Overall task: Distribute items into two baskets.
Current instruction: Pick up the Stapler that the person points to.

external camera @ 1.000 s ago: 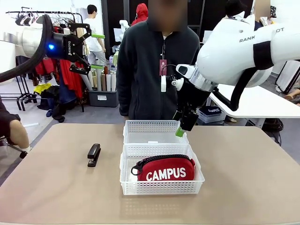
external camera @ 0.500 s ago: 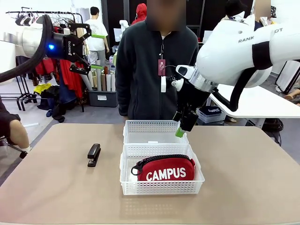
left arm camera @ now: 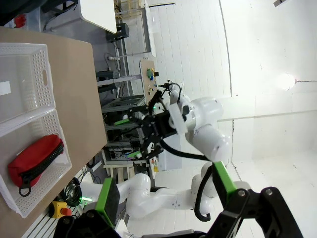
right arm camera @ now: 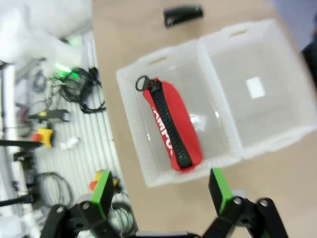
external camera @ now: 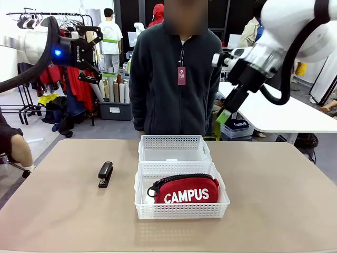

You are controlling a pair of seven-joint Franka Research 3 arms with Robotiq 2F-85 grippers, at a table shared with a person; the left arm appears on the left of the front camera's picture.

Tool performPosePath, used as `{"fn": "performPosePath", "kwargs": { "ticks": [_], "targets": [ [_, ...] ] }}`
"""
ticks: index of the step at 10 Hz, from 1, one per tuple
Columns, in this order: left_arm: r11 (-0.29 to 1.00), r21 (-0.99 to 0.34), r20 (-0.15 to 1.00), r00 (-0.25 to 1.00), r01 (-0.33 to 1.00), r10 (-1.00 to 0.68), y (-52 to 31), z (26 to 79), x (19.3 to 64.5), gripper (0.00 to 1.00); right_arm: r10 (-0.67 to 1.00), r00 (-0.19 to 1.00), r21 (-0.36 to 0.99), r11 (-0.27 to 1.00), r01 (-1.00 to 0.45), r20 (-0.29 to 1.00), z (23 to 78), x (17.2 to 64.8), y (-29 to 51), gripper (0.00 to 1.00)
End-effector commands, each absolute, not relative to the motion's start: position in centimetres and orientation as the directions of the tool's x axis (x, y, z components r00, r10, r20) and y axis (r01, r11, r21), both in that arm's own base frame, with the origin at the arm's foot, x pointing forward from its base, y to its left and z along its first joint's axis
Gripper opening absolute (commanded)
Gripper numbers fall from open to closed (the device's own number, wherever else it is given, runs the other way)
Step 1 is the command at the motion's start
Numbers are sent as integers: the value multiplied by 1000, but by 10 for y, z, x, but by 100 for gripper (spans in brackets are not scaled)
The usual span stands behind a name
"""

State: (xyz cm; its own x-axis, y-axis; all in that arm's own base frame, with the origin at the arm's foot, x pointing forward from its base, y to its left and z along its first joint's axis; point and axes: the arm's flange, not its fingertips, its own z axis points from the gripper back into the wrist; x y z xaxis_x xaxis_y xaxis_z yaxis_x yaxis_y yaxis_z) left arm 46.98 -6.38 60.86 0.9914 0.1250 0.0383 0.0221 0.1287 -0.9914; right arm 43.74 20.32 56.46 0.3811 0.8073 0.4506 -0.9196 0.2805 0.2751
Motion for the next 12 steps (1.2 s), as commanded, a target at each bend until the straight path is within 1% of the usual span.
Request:
{"fn": "performPosePath", "kwargs": {
  "ticks": [1, 2, 4, 7, 10, 11, 12],
  "targets": [
    [128, -991, 40, 991, 24, 125, -63, 610, 469, 100, 708, 567, 401, 416, -816, 421, 584, 452, 181, 100],
    [128, -991, 40, 991, 24, 125, -63, 610, 469, 100, 665, 641, 436, 481, -761, 383, 590, 457, 162, 100],
    [128, -991, 40, 991, 24, 125, -63, 610, 469, 100, 522, 762, 549, 535, -642, 383, 599, 471, 116, 100],
    [128, -991, 40, 991, 24, 125, -63, 610, 469, 100, 240, 879, 720, 505, -476, 413, 591, 482, 50, 100],
    [128, -991, 40, 991, 24, 125, -63, 610, 469, 100, 12, 906, 814, 436, -385, 423, 580, 485, 14, 100],
    [128, -991, 40, 991, 24, 125, -63, 610, 469, 100, -16, 897, 819, 416, -396, 442, 578, 488, 7, 100],
    [128, -991, 40, 991, 24, 125, -63, 610, 469, 100, 99, 907, 789, 462, -405, 408, 581, 490, 4, 100]
  ]
}}
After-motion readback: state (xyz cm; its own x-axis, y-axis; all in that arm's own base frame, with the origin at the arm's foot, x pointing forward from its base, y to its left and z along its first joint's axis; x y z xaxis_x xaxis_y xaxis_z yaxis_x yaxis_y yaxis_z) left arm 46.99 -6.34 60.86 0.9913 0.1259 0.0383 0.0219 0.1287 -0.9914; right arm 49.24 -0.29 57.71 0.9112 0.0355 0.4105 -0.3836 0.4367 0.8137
